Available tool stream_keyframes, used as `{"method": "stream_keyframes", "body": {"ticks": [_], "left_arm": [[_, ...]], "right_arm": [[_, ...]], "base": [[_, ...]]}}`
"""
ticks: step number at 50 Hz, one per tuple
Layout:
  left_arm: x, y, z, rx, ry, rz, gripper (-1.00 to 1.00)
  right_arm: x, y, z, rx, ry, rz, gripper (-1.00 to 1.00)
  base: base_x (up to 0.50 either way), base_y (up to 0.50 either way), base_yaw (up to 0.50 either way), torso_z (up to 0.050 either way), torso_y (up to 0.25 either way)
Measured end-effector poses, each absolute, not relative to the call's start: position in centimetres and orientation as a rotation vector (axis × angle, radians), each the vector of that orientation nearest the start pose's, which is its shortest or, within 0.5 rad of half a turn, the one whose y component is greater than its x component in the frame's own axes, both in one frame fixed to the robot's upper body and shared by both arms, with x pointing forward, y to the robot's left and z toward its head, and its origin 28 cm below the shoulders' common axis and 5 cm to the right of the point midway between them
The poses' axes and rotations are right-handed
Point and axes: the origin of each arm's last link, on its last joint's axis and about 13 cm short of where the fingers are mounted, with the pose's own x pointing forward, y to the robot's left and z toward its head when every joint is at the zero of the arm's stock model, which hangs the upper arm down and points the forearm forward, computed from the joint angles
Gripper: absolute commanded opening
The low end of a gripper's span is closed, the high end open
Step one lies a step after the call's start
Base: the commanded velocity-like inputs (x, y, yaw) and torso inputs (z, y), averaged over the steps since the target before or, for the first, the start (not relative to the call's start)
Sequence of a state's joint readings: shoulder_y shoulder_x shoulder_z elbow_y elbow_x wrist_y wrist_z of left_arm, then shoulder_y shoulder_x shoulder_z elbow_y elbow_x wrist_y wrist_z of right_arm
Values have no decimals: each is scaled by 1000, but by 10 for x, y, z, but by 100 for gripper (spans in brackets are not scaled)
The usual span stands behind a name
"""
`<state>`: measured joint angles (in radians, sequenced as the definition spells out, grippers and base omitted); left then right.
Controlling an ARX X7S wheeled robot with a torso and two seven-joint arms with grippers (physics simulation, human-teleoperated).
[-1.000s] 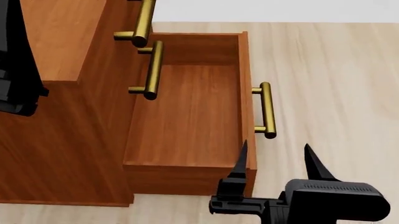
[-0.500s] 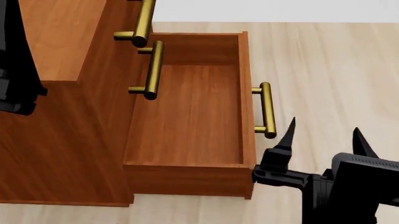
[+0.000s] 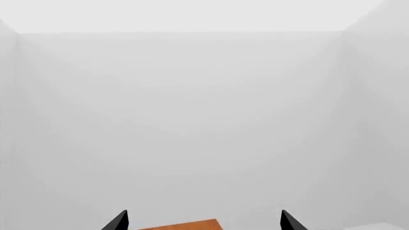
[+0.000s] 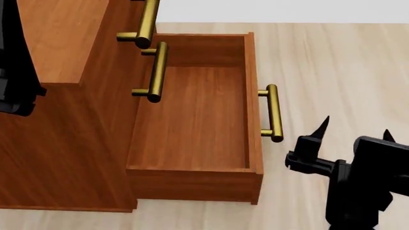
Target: Close the bottom drawer of the cabinet and open the top drawer.
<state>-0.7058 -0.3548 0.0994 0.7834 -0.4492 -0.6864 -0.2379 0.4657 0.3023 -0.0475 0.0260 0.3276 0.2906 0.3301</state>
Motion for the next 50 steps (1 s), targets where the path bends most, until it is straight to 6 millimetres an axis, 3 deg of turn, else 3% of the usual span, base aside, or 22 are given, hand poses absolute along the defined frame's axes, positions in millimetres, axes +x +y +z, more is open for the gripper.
{"method": "stream_keyframes", "body": {"ticks": [23,50], "left_arm": [[233,217,272,75,-708,-153,100],[233,217,273,73,-710,-157,100]], "right_arm": [[340,-168,89,-27,-35,-322,100],[361,-150,51,-62,69,-262,100]], "base": [[0,0,0,0,0],[0,0,0,0,0]]}}
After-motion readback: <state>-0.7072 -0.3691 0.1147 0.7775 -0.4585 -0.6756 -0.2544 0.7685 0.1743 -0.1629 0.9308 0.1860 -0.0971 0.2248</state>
